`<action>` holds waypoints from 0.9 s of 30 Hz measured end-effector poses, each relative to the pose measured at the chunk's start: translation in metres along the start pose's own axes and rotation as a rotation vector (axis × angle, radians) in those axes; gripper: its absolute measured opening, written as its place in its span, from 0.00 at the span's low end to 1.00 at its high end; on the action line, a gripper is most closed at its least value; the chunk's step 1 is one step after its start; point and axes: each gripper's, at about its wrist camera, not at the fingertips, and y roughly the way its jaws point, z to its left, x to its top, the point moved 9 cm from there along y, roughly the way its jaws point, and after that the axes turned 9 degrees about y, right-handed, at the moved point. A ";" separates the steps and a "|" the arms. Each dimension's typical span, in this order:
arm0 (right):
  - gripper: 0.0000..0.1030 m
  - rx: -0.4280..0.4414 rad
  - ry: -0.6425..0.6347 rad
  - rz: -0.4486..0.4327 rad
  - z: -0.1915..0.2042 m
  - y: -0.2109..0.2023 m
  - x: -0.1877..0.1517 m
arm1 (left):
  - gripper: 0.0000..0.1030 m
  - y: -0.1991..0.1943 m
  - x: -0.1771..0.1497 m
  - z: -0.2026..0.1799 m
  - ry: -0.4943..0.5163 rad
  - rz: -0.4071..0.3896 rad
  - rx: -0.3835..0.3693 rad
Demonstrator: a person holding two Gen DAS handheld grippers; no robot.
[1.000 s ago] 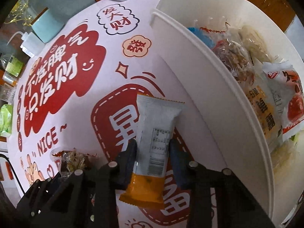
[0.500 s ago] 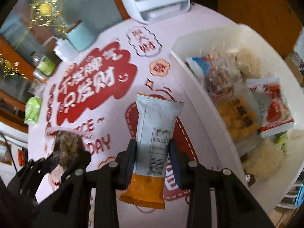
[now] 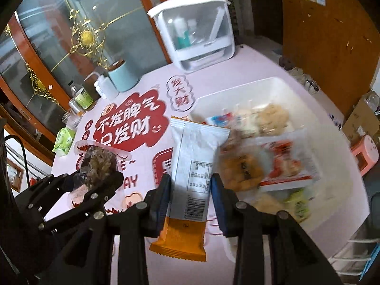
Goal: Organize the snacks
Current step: 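Carry both snacks over the white tray and open both tools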
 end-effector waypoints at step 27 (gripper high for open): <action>0.36 -0.070 -0.037 0.023 -0.142 0.003 0.048 | 0.37 0.020 0.099 -0.156 0.000 -0.023 -0.023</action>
